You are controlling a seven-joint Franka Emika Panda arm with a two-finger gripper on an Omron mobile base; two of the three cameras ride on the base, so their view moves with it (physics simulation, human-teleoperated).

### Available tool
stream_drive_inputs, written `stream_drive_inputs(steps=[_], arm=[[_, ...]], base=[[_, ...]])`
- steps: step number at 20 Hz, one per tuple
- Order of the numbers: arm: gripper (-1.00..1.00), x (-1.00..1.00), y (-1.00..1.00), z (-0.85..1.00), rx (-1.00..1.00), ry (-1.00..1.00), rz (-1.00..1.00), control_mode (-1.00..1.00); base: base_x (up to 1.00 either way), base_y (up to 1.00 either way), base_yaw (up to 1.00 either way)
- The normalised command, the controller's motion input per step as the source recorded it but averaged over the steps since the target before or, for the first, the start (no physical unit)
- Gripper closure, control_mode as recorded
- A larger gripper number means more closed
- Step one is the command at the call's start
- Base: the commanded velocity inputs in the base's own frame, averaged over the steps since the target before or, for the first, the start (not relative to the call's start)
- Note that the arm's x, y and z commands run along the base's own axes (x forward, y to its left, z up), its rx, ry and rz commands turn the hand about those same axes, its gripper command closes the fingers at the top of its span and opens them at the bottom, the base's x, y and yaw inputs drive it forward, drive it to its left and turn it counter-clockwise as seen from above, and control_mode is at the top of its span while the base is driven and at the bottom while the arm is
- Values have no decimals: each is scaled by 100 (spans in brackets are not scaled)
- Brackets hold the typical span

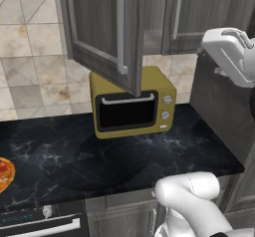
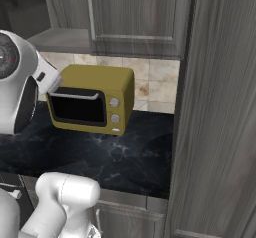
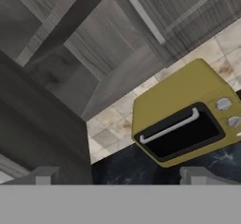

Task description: Open the cabinet. Pick the sponge and place it next to the sink. Then close the cabinet.

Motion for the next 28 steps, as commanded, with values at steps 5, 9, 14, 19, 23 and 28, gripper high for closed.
stream_drive_inputs(steps=[5, 9, 14, 19, 23, 28], arm=[[-100, 37, 31, -23, 0, 2, 0, -100], [-100, 49, 0, -7, 0, 0, 0, -100], [-100, 41, 20, -1, 8, -8, 0, -100], [-100, 35, 47, 0, 11, -6, 10, -100], [-100, 30, 41, 0, 11, -4, 19, -100], [-100, 48, 10, 0, 7, 0, 27, -100]], base=[[0, 0, 0], [0, 0, 0], [0, 0, 0], [0, 0, 0], [0, 0, 0], [0, 0, 0]])
